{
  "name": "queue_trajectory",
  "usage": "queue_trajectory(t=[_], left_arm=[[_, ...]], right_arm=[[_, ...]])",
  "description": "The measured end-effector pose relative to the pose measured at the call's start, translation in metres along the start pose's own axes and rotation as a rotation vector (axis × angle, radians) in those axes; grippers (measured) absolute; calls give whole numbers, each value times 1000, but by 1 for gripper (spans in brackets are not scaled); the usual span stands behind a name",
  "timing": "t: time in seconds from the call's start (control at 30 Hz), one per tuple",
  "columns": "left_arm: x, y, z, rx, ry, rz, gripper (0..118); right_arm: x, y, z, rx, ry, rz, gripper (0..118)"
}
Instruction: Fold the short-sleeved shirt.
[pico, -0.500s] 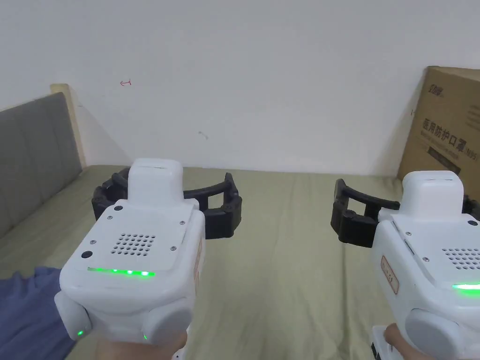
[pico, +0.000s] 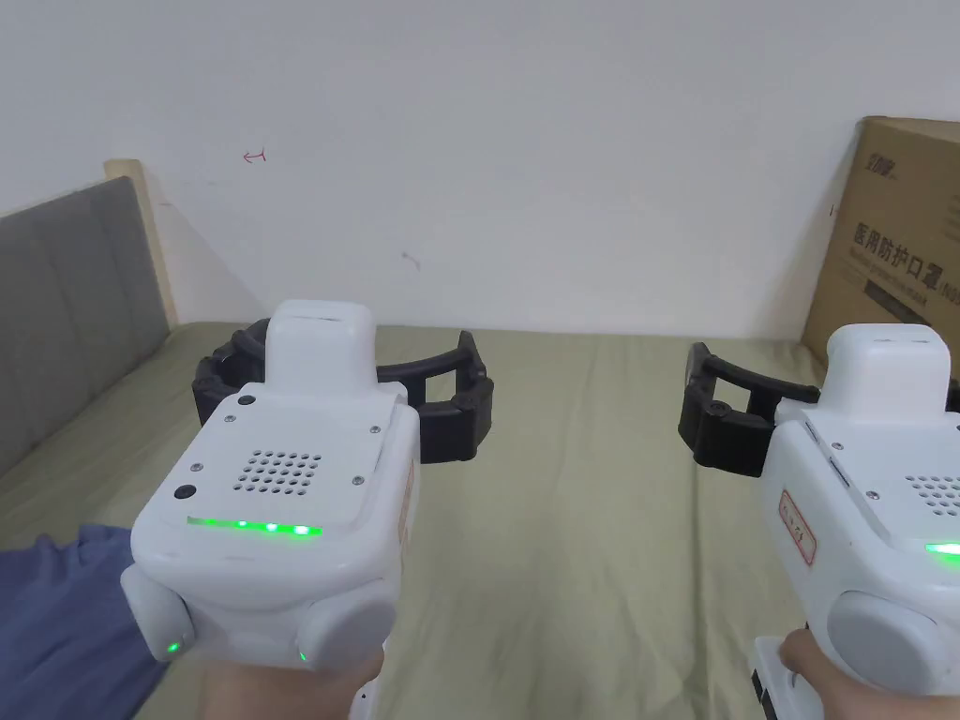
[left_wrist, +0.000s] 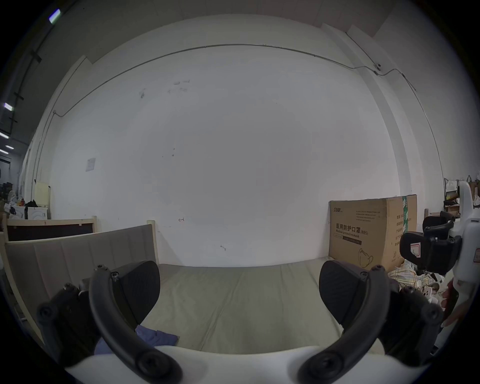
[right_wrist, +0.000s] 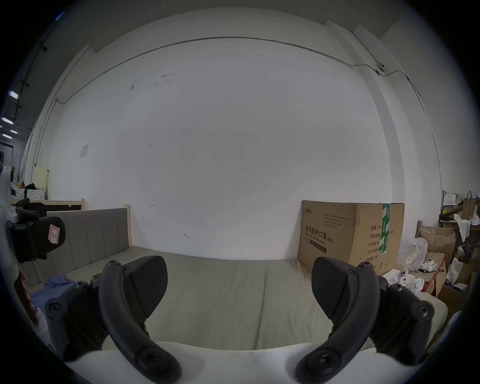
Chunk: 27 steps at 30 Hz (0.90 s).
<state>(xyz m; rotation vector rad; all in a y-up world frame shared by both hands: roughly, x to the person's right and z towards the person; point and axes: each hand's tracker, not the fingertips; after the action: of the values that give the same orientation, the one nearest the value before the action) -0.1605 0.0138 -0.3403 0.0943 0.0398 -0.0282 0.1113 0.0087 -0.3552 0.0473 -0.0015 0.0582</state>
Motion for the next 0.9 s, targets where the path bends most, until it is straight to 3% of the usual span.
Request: queue_trajectory(t=[0.4, 0.47, 0.57, 0.9], left_arm=[[-1, 0, -3, -9, 1, 13, 118], [0, 0, -3, -7, 10, 10, 118], [1, 1, -6, -12, 7, -5, 118], [3, 7, -8, 0, 3, 0, 118]], right_arm=[[1, 0, -1, -19, -11, 0, 113], [2, 0, -1, -11, -49, -1, 113], [7, 2, 0, 10, -40, -37, 113], [5, 5, -3, -6, -46, -19, 113]])
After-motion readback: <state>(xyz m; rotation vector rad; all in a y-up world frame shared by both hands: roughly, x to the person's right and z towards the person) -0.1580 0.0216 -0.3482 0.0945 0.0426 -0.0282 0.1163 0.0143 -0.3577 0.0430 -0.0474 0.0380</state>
